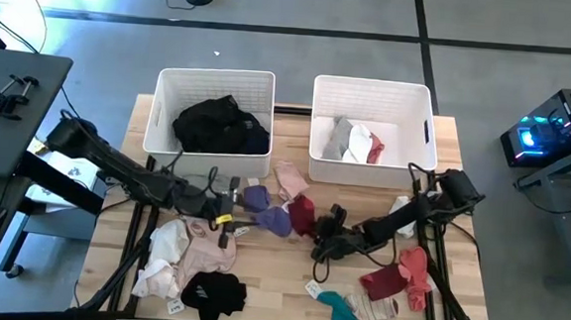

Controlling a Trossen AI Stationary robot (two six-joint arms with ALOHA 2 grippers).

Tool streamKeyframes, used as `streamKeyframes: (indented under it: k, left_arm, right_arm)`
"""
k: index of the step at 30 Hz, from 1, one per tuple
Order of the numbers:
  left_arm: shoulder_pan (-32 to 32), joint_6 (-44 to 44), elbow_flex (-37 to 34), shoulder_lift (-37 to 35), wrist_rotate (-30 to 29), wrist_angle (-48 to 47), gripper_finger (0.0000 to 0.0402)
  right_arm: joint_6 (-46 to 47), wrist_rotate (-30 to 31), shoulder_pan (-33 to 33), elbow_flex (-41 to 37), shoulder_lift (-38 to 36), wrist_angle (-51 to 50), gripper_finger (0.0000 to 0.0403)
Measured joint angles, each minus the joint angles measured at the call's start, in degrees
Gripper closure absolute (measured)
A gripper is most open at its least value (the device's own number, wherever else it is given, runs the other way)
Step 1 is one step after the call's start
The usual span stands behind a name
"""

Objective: Sort clothes
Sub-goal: Put the red sock into the left white laundry bin

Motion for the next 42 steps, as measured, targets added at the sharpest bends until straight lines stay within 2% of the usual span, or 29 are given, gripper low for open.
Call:
streamKeyframes:
  k: [3,5,12,16,18,22,24,28,31,35,39,42]
  left_arm:
    - [-0.1,1.8,0.0,3.2,0.0,3.8,0.0266]
    - [-0.1,3.7,0.0,5.2,0.0,6.8,0.0266]
    - [-0.1,10.0,0.0,12.6,0.1,17.5,0.0266]
    - [0.3,12.4,0.5,17.5,0.0,24.6,0.0265]
    - [0.7,12.9,1.3,19.8,0.0,28.1,0.0260]
    - [1.8,12.9,4.3,24.4,-0.1,32.0,0.0241]
    - [2.5,12.8,6.3,26.6,-0.5,32.3,0.0229]
    - [3.2,10.6,8.9,29.5,-4.9,31.9,0.0212]
    - [3.2,10.8,9.9,30.4,-4.0,31.6,0.0212]
    - [2.9,11.2,9.9,30.4,-2.4,29.9,0.0247]
    - [2.4,11.3,9.9,30.2,-2.5,28.1,0.0315]
    - [2.1,11.3,9.9,30.1,-3.0,26.9,0.0371]
  right_arm:
    - [-1.6,-0.7,0.6,-0.2,-1.8,-0.6,0.0368]
    - [-3.7,-0.6,1.2,-0.5,-4.0,-1.5,0.0392]
    - [-15.1,4.8,1.9,-0.4,-13.7,3.5,0.0387]
    - [-24.6,5.0,1.4,-0.3,-16.0,15.0,0.0398]
    - [-27.5,3.2,0.9,-0.3,-16.0,19.7,0.0396]
    - [-29.0,-0.2,-0.2,-0.3,-15.8,24.8,0.0397]
    - [-29.8,-0.2,-0.2,-0.3,-15.6,25.1,0.0399]
    - [-31.0,-0.2,-0.2,-0.3,-15.1,27.0,0.0398]
    - [-31.0,-0.5,-0.2,-0.3,-14.8,27.2,0.0395]
    - [-31.0,-0.7,-0.1,-0.3,-14.8,27.0,0.0394]
    - [-30.4,-0.9,-0.1,-0.3,-14.8,26.7,0.0382]
    - [-30.0,-1.2,0.0,-0.3,-14.8,26.2,0.0350]
